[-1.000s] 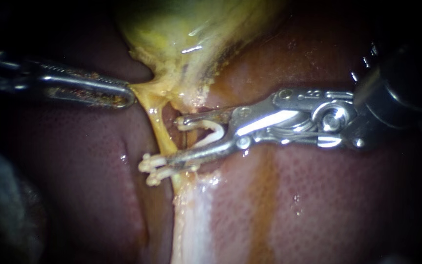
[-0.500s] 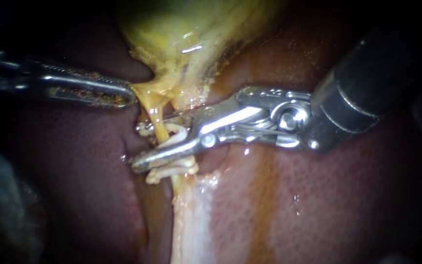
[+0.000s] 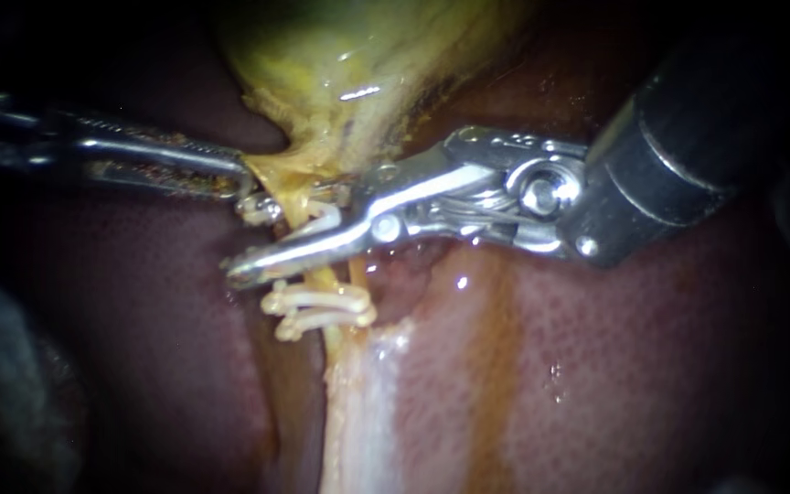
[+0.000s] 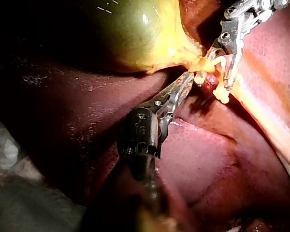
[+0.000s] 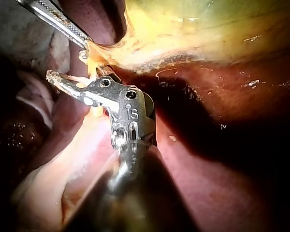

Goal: Clipping third clip left tube

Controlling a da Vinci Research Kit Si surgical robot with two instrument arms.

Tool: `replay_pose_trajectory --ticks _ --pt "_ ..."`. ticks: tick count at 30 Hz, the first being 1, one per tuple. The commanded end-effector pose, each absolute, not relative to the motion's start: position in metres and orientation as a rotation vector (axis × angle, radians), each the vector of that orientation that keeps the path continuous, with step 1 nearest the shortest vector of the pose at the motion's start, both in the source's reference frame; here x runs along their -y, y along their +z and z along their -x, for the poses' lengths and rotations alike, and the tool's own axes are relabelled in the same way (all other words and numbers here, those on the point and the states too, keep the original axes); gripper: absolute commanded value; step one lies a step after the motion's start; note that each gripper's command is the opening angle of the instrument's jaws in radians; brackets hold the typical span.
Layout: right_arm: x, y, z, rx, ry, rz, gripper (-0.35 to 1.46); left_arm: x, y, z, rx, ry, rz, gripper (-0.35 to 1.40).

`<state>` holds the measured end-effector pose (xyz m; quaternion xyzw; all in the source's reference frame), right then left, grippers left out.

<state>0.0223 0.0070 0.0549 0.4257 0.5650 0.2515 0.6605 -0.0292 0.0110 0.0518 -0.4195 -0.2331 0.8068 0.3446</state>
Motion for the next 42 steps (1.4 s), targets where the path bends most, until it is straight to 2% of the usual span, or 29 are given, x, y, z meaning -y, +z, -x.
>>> replay_pose_trajectory --ticks 1,7,11,17,25,28,34,42 --pt "-0.0072 0.0545 -0.0222 -1.283 0.571 -0.967 0.48 -0.011 0.0518 0.0291 0.605 2.095 1.089 -0.35" --pt "-0.0082 0.0523 -0.0214 -1.299 0.579 -0.985 0.44 -0.0111 0.0519 0.0289 0.602 2.097 1.085 -0.35" --pt "-0.0086 0.052 -0.0211 -1.299 0.58 -0.988 0.41 -0.0111 0.0519 0.0289 0.602 2.097 1.084 -0.35" --pt "-0.0086 0.0521 -0.0209 -1.258 0.646 -1.051 0.29 -0.0111 0.0519 0.0289 0.602 2.097 1.084 -0.35" --pt "-0.0085 0.0522 -0.0207 -1.235 0.68 -1.083 -0.12 -0.0111 0.0519 0.0289 0.602 2.099 1.081 -0.35" --pt "-0.0084 0.0522 -0.0205 -1.214 0.71 -1.112 -0.35 -0.0111 0.0519 0.029 0.602 2.099 1.081 -0.35" --pt "-0.008 0.0518 -0.0198 -1.173 0.717 -1.122 -0.35 -0.011 0.052 0.029 0.6 2.099 1.081 -0.35" --pt "-0.0079 0.0518 -0.0199 -1.173 0.717 -1.122 -0.35 -0.0109 0.052 0.0292 0.599 2.098 1.08 -0.35"
